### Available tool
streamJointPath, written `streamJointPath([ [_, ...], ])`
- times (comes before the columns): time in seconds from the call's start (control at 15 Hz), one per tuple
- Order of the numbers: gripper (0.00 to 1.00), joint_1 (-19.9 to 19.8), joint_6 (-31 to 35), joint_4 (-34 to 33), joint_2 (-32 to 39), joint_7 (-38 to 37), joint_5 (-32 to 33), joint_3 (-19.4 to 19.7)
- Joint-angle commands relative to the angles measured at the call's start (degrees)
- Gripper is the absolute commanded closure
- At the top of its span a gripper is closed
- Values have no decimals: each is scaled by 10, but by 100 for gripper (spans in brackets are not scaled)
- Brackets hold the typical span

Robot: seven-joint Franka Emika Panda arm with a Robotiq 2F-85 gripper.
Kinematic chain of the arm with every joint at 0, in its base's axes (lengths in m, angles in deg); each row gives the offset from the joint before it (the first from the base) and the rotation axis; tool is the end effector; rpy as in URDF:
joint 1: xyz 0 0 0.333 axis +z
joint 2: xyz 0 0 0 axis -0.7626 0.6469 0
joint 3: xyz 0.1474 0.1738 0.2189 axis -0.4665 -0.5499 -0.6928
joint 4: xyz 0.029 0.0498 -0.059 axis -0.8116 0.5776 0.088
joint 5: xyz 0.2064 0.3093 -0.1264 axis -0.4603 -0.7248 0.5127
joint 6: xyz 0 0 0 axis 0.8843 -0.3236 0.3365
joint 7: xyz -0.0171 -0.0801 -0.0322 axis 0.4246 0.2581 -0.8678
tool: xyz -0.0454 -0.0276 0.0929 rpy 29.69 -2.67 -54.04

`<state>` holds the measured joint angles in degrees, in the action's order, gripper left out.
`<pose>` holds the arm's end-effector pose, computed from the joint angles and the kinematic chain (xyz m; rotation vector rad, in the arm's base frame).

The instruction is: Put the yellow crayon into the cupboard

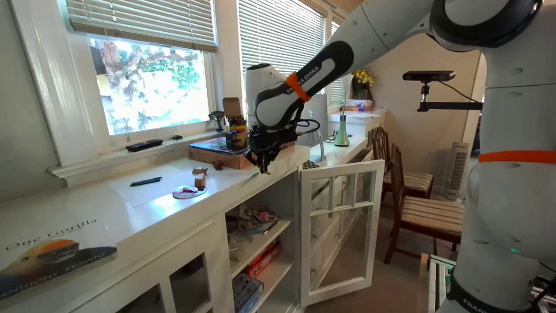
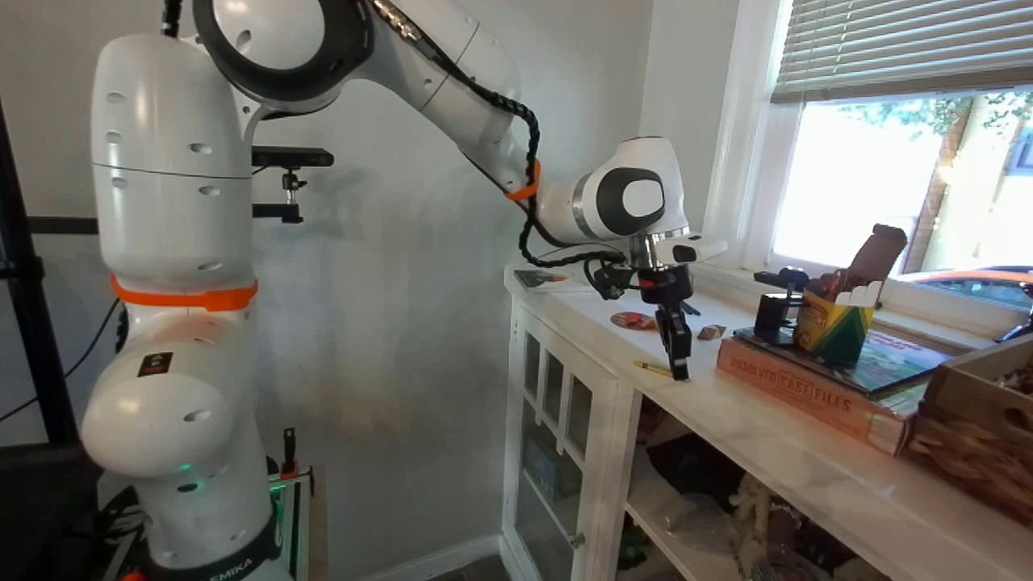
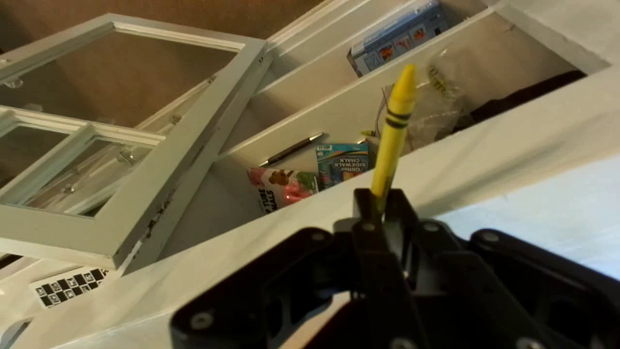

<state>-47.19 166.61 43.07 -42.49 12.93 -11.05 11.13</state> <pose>0.5788 -0.0218 0.4232 2.8345 -0.7730 0.3809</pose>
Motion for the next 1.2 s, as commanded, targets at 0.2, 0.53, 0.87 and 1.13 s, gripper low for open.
streamJointPath([
  [0.2, 97, -17, 101, 134, -60, -2, -8, -10],
  [0.53, 97, -29, 234, 205, -55, 6, 27, -10],
  [0.87, 97, -42, 280, 237, -33, 30, 41, -5],
  [1.13, 97, -51, 289, 241, -4, 47, 55, 6],
])
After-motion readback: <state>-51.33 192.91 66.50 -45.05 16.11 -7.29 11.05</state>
